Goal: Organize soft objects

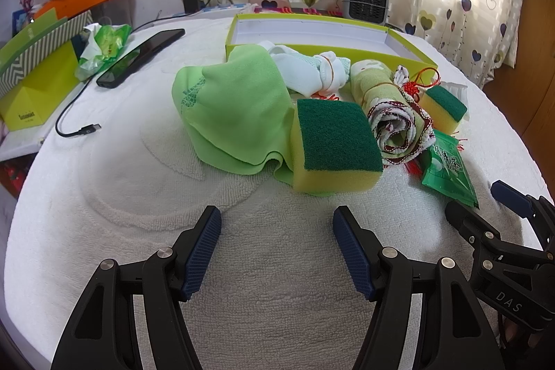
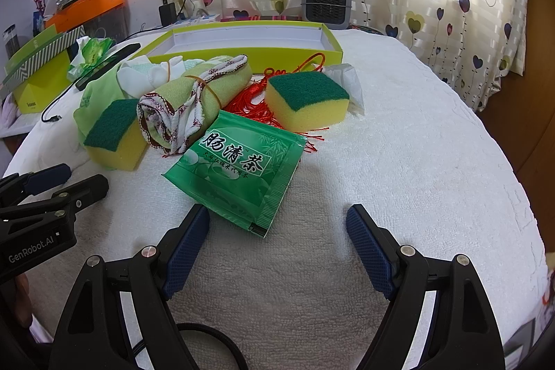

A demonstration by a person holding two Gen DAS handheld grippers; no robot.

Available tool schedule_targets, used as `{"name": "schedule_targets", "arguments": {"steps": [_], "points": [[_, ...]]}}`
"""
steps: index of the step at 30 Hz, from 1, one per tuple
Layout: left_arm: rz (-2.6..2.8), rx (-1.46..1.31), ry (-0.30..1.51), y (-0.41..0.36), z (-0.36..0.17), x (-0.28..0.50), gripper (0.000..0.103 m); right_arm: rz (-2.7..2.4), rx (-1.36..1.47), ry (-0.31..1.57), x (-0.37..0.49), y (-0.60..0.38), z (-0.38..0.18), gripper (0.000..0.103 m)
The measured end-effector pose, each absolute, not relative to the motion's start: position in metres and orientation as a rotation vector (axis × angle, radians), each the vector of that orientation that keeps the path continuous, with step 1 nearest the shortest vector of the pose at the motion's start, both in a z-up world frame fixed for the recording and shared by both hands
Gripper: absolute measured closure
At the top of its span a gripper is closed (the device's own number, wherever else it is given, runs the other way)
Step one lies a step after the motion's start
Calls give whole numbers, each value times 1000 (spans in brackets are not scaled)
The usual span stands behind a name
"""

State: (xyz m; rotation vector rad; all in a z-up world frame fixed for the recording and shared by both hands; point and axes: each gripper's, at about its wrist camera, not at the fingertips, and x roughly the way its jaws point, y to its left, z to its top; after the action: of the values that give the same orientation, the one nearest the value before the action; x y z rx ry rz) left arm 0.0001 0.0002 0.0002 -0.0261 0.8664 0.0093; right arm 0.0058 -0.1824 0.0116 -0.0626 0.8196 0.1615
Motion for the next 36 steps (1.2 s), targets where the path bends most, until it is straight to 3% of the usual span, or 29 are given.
{"name": "schedule_targets", "arguments": {"steps": [36], "points": [[-104, -50, 891, 16, 8, 2, 37, 252, -7, 841, 7, -197, 23, 22]]}}
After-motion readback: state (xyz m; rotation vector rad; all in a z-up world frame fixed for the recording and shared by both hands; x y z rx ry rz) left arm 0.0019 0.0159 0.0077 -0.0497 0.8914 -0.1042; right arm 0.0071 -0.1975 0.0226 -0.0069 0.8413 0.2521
